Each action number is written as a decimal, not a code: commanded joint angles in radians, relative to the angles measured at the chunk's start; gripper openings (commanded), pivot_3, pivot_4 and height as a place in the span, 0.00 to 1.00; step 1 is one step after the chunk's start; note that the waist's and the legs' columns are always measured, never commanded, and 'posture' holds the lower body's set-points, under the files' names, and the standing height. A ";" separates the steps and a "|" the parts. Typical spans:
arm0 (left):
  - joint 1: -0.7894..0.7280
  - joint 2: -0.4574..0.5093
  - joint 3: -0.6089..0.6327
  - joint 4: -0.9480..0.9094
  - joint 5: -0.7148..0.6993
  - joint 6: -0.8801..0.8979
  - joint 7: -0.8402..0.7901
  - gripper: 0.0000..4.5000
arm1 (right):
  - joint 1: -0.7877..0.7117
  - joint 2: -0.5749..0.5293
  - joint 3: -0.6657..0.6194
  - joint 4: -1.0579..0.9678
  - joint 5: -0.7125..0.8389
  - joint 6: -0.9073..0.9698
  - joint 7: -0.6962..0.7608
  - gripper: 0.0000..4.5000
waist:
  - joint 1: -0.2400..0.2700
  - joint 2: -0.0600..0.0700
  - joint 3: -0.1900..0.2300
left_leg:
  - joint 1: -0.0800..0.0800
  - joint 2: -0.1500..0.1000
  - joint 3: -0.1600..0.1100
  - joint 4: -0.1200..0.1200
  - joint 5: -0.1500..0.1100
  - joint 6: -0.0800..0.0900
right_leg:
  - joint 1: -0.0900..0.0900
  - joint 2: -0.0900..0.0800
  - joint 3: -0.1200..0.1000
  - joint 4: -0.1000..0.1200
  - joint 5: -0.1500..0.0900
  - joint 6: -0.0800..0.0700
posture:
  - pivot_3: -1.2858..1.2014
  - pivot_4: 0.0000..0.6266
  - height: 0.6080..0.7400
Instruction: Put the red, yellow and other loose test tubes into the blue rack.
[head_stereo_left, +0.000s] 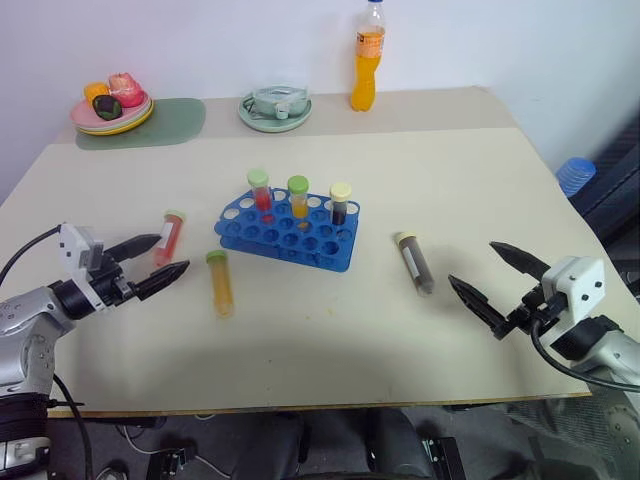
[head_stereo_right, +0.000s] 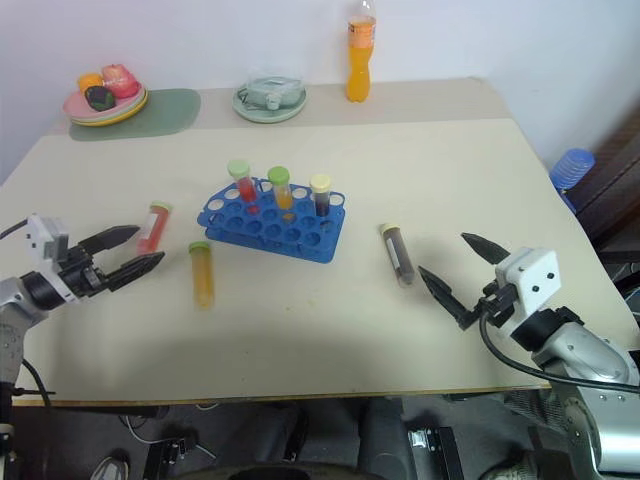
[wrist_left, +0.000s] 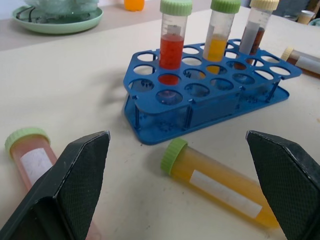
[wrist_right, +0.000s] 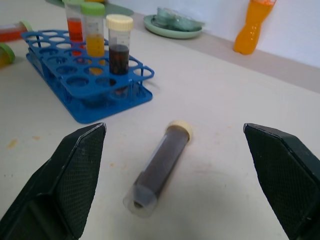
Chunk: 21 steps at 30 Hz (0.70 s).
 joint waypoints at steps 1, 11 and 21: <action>0.000 0.002 0.024 -0.034 -0.006 -0.005 0.006 0.99 | -0.016 -0.008 -0.015 -0.038 0.024 0.004 -0.008 1.00 | 0.000 0.000 0.000 | 0.000 0.000 0.000 0.000 0.000 0.000 | 0.000 0.000 0.000 0.000 0.000 0.000 | 0.52 0.24 1.00; -0.011 -0.008 0.017 -0.044 -0.015 0.005 0.003 0.99 | -0.039 -0.013 0.005 -0.055 0.021 0.025 -0.028 1.00 | 0.000 0.000 0.000 | 0.000 0.000 0.000 0.000 0.000 0.000 | 0.000 0.000 0.000 0.000 0.000 0.000 | 0.52 0.24 1.00; -0.036 -0.039 -0.055 -0.207 -0.064 0.087 -0.018 0.99 | -0.125 -0.115 0.019 -0.102 0.087 0.322 -0.122 1.00 | 0.001 0.000 0.000 | 0.000 0.000 0.000 0.000 0.000 0.000 | 0.000 0.000 0.000 0.000 0.000 0.000 | 0.52 0.24 1.00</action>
